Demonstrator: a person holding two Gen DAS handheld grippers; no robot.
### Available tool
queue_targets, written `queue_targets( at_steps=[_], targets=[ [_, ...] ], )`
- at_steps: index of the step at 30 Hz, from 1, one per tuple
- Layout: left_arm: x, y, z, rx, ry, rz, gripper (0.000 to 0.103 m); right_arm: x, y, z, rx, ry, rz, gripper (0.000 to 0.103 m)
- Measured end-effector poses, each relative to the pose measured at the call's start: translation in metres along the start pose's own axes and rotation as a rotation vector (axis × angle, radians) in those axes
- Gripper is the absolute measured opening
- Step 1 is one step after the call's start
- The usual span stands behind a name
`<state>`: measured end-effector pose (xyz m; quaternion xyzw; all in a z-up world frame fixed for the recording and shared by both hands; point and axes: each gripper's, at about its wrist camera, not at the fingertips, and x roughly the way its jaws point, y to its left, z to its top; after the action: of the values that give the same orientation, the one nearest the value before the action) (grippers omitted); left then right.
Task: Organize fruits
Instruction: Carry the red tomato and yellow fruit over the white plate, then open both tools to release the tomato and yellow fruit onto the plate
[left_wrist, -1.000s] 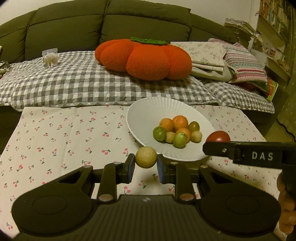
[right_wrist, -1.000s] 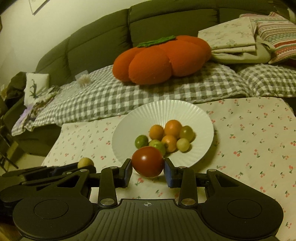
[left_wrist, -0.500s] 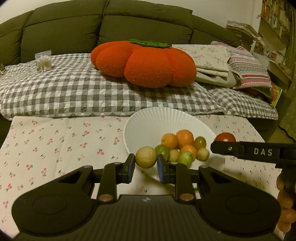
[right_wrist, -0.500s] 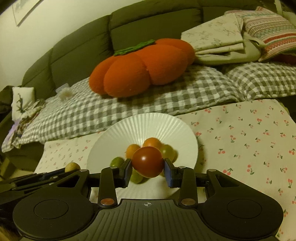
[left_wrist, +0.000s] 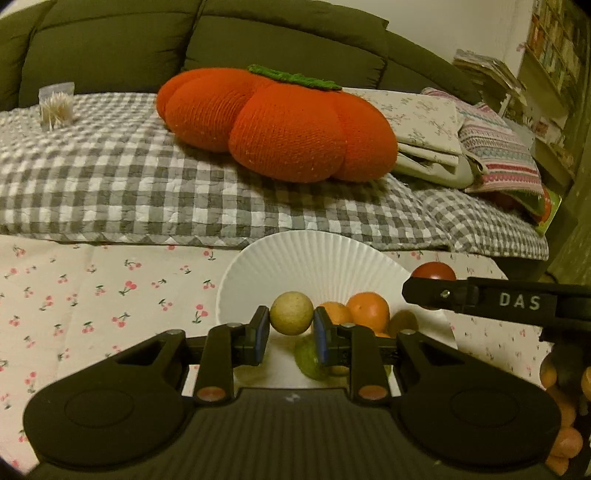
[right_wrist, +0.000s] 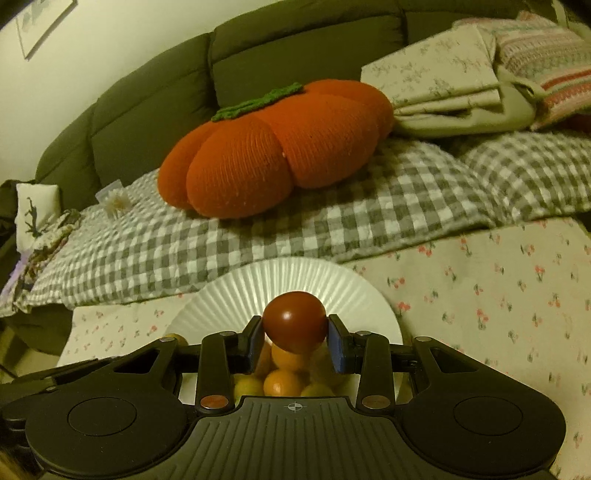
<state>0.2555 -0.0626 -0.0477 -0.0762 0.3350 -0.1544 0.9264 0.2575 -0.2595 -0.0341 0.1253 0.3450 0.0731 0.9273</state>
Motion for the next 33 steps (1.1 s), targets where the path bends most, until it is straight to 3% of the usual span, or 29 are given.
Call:
queue_targets(
  at_steps=[7, 17, 25, 33],
  targets=[
    [0.019, -0.003, 0.002, 0.023, 0.007, -0.025, 0.024, 0.029, -0.004, 0.013, -0.017, 0.021, 0.013, 0.035],
    [0.030, -0.002, -0.004, 0.048, 0.036, -0.032, 0.024, 0.061, 0.009, 0.006, -0.079, 0.036, 0.047, 0.035],
    [0.015, -0.003, -0.003, 0.030, 0.006, -0.045, 0.047, 0.055, 0.009, 0.006, -0.023, 0.007, 0.063, 0.038],
    [-0.016, 0.012, 0.002, -0.045, -0.014, -0.038, 0.053, 0.027, 0.018, 0.009, 0.052, -0.008, 0.085, 0.038]
  ],
)
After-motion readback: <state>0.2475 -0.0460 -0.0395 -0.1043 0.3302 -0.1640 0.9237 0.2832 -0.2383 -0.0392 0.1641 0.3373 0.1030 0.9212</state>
